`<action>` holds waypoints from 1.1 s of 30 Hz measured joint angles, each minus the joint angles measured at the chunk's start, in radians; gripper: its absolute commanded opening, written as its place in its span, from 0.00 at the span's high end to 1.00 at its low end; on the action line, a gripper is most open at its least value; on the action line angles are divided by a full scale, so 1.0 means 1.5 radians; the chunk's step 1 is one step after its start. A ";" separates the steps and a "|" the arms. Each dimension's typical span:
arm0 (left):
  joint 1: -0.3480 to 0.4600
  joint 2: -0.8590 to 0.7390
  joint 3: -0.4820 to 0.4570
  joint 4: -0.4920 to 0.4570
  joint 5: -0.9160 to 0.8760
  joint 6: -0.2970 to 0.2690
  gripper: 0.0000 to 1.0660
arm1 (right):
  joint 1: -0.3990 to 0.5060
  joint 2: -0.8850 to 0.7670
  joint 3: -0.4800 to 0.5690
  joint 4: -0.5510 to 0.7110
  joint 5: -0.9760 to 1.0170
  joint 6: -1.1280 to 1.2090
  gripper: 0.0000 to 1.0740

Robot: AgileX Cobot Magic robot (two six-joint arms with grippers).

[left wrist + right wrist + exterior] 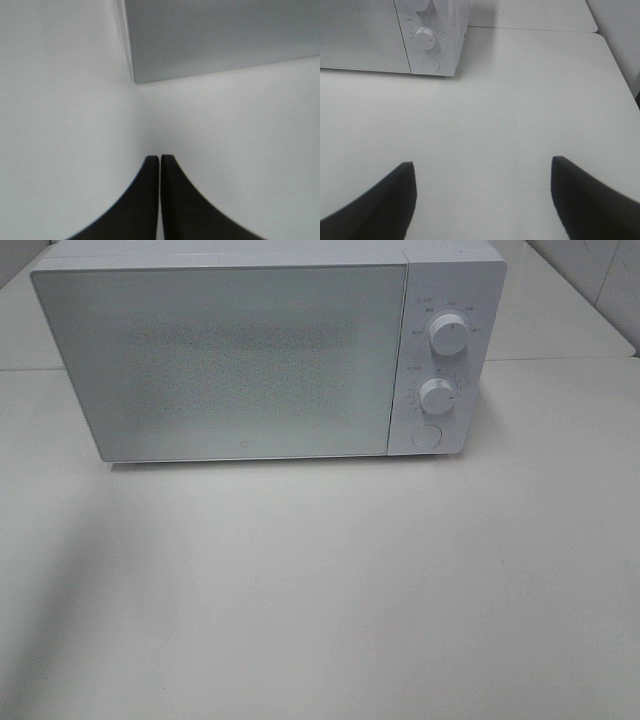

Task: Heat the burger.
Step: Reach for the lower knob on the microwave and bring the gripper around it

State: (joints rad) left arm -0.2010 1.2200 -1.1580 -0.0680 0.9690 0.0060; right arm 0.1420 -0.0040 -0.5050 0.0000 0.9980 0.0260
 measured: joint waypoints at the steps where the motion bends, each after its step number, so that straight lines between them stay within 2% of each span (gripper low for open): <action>1: 0.000 -0.019 0.017 0.000 0.001 0.000 1.00 | 0.000 0.000 0.000 0.000 0.000 0.000 0.36; 5: 0.000 -0.107 0.098 0.000 0.013 0.000 1.00 | 0.000 0.000 0.000 0.000 0.000 0.000 0.36; 6: 0.000 -0.107 0.098 0.000 0.013 0.000 1.00 | 0.000 0.000 0.000 0.000 0.000 0.000 0.36; 7: 0.000 -0.147 0.134 0.000 0.015 0.001 1.00 | 0.000 0.000 0.000 0.000 0.000 0.000 0.36; 8: 0.000 -0.147 0.134 0.000 0.015 0.001 1.00 | 0.000 0.000 0.000 0.000 0.000 0.000 0.36; 10: 0.000 -0.202 0.183 0.000 0.017 0.003 1.00 | 0.000 0.000 0.000 0.000 0.000 0.000 0.36; 11: 0.000 -0.202 0.183 0.000 0.017 0.003 1.00 | 0.000 0.000 0.000 0.000 0.000 0.000 0.36; 13: 0.000 -0.257 0.227 0.000 0.017 0.003 1.00 | 0.000 0.000 0.000 0.000 0.000 0.000 0.36; 18: 0.000 -0.334 0.283 0.000 0.019 0.003 1.00 | 0.000 0.000 0.000 0.000 0.000 0.000 0.36; 19: 0.000 -0.377 0.310 0.000 0.021 0.003 1.00 | 0.000 0.000 0.000 0.000 0.000 0.000 0.36; 26: 0.000 -0.505 0.374 0.000 0.035 0.003 1.00 | 0.000 0.000 0.000 0.000 0.000 0.000 0.36; 33: 0.000 -0.609 0.407 0.000 0.038 0.003 1.00 | 0.000 0.000 0.000 0.000 0.000 0.000 0.36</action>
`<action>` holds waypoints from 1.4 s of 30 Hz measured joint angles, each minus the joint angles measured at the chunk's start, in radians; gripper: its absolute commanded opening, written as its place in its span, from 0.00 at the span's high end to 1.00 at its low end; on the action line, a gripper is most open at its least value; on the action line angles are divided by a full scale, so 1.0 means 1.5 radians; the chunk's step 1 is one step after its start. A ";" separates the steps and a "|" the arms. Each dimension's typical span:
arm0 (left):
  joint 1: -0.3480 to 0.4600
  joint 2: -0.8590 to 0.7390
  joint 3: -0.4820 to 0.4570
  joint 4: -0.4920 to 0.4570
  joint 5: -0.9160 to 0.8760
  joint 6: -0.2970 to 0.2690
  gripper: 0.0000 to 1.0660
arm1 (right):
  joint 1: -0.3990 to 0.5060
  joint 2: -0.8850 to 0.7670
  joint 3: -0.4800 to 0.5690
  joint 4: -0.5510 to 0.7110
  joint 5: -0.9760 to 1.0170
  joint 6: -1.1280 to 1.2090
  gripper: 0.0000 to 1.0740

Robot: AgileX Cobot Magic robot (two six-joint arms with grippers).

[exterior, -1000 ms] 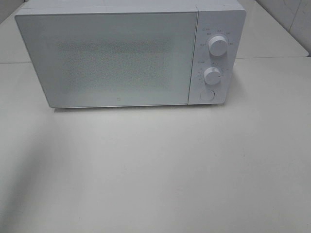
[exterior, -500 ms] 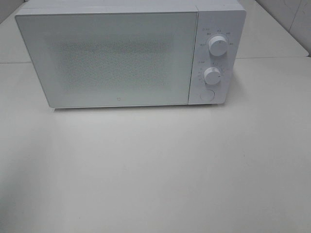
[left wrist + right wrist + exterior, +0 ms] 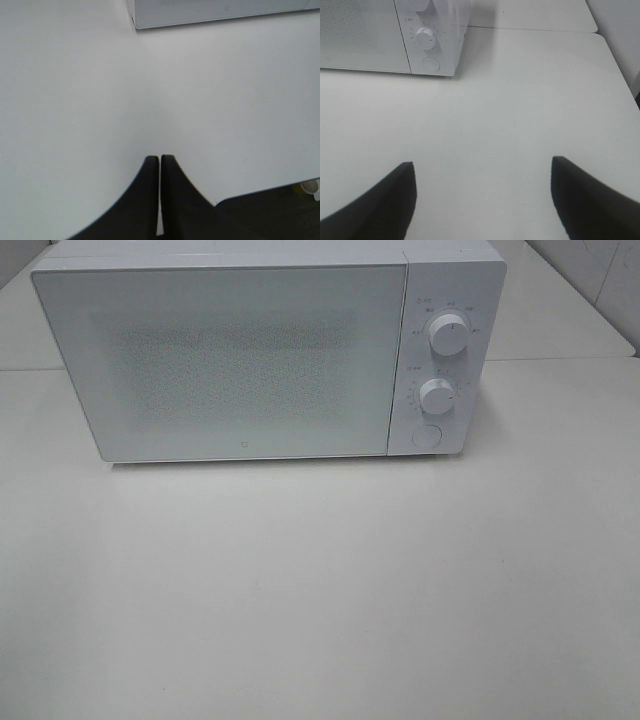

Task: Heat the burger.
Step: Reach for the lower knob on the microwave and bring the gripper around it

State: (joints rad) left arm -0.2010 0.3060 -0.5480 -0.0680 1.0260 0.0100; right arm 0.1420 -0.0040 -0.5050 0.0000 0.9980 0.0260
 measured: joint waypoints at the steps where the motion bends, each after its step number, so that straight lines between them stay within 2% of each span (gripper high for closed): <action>1: 0.000 -0.039 0.009 0.000 0.001 0.000 1.00 | 0.000 0.000 0.000 0.000 0.000 0.000 0.36; 6: 0.000 -0.110 0.025 0.000 0.007 0.000 1.00 | 0.000 0.000 0.000 0.000 0.000 0.000 0.36; 8: 0.000 -0.177 0.032 0.000 0.009 0.003 1.00 | 0.000 0.000 0.000 0.000 0.000 0.000 0.36; 11: 0.000 -0.205 0.032 -0.001 0.011 0.011 1.00 | 0.000 0.000 0.000 0.000 0.000 0.000 0.36; 13: 0.000 -0.207 0.032 -0.003 0.011 0.018 1.00 | 0.000 0.000 0.000 0.000 0.000 0.000 0.36; 14: 0.000 -0.207 0.032 -0.013 0.011 0.037 1.00 | 0.000 0.000 0.000 0.000 0.000 0.000 0.36; 17: 0.000 -0.207 0.032 -0.023 0.011 0.056 1.00 | 0.000 0.000 0.000 0.000 0.000 0.000 0.36; 42: 0.000 -0.207 0.032 -0.023 0.011 0.057 1.00 | 0.000 0.029 -0.013 0.000 -0.037 0.000 0.36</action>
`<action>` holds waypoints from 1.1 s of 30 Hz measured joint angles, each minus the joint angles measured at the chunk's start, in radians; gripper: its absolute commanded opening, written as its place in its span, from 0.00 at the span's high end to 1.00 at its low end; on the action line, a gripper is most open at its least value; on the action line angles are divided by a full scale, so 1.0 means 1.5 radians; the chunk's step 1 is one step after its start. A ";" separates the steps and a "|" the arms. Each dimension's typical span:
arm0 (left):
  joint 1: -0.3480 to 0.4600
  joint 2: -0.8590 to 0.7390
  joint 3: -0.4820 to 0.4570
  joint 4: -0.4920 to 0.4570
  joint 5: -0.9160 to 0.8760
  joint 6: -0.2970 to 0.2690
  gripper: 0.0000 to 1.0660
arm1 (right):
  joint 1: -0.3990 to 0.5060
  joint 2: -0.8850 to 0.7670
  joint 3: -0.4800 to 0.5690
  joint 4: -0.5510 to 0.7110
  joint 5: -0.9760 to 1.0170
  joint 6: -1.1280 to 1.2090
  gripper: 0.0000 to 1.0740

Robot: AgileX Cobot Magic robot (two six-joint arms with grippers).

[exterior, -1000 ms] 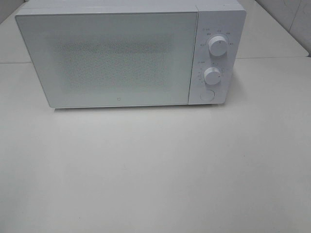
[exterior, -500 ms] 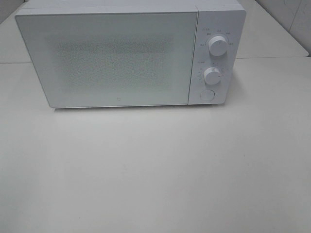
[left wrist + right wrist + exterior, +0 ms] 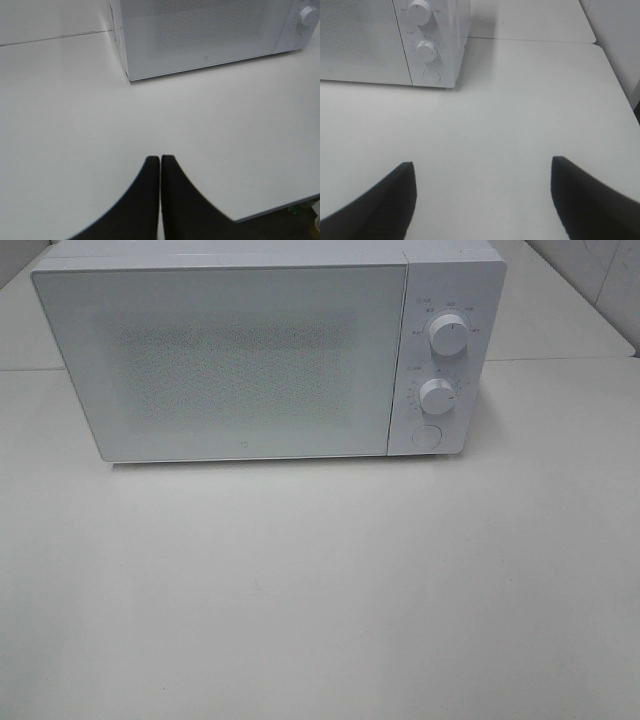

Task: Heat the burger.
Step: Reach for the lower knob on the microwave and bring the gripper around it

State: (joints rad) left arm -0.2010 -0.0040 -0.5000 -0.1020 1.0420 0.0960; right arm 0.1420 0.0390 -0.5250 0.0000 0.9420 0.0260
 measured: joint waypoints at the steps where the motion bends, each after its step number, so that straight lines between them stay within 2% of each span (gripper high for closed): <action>1: 0.000 0.000 0.000 0.000 0.000 0.000 1.00 | 0.000 0.020 -0.001 0.000 -0.040 0.000 0.36; 6: 0.000 0.000 0.000 0.000 0.000 0.000 1.00 | 0.000 0.084 -0.001 -0.005 -0.157 0.000 0.36; 15: 0.000 0.000 0.000 0.000 0.000 0.000 1.00 | 0.000 0.174 0.001 -0.016 -0.255 0.000 0.36; 17: 0.000 0.000 0.000 0.000 0.000 0.000 1.00 | 0.000 0.229 0.010 -0.016 -0.316 0.000 0.36; 33: 0.000 0.000 0.000 0.000 0.000 0.000 1.00 | 0.000 0.443 0.013 -0.016 -0.557 0.003 0.36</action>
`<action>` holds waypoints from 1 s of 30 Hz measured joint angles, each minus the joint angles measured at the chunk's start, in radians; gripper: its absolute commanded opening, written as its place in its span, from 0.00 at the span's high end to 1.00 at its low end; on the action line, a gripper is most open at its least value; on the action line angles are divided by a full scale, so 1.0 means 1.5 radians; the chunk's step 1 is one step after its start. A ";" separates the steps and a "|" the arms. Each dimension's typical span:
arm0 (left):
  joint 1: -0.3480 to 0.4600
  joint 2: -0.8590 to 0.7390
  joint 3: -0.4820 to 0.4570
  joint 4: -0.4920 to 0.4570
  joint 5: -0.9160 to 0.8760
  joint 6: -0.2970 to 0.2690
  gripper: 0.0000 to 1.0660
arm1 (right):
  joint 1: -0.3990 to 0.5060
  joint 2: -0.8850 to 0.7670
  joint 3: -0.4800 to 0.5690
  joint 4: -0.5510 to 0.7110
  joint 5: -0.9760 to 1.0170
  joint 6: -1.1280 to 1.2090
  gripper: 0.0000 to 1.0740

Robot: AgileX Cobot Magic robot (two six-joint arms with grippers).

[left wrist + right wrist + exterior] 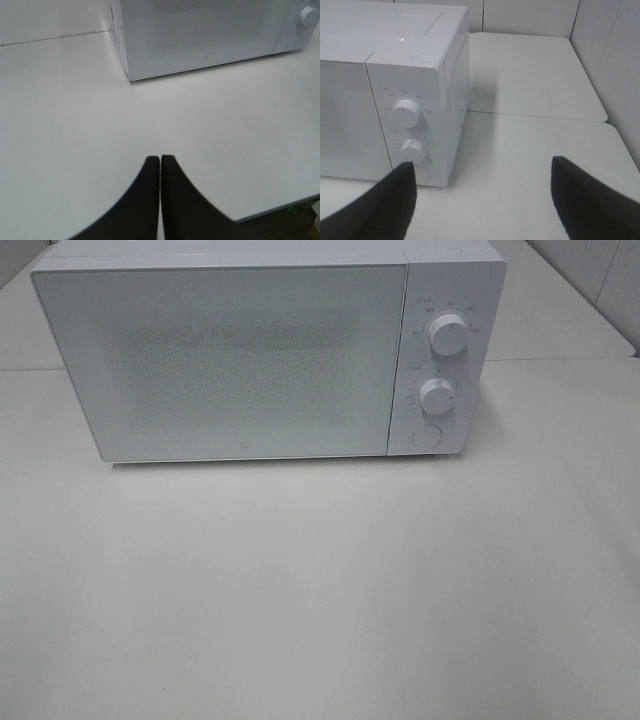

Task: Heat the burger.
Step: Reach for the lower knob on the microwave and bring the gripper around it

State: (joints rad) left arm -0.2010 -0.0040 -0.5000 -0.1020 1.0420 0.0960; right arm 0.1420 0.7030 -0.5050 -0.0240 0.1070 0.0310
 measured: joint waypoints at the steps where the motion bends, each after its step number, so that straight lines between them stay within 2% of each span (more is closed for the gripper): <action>1: 0.000 0.000 0.000 0.000 0.000 0.000 1.00 | 0.000 0.000 0.000 0.000 0.000 0.000 0.36; 16: 0.000 0.000 0.000 0.000 0.000 0.000 1.00 | 0.000 0.225 0.000 0.000 -0.302 0.008 0.36; 19: 0.000 0.000 0.000 0.000 0.000 0.000 1.00 | 0.000 0.315 0.000 -0.001 -0.407 0.008 0.36; 25: 0.000 0.000 0.000 0.000 0.000 0.000 1.00 | 0.001 0.375 0.000 -0.001 -0.461 0.008 0.36; 28: 0.000 0.000 0.000 0.000 0.000 0.000 1.00 | 0.018 0.409 0.000 0.000 -0.487 0.008 0.36; 30: 0.000 0.000 0.000 0.000 0.000 0.000 1.00 | 0.052 0.435 0.001 0.007 -0.515 0.006 0.36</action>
State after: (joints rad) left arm -0.2010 -0.0040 -0.5000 -0.1020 1.0420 0.0960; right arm 0.2200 1.3550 -0.5030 -0.0140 -0.6660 0.0400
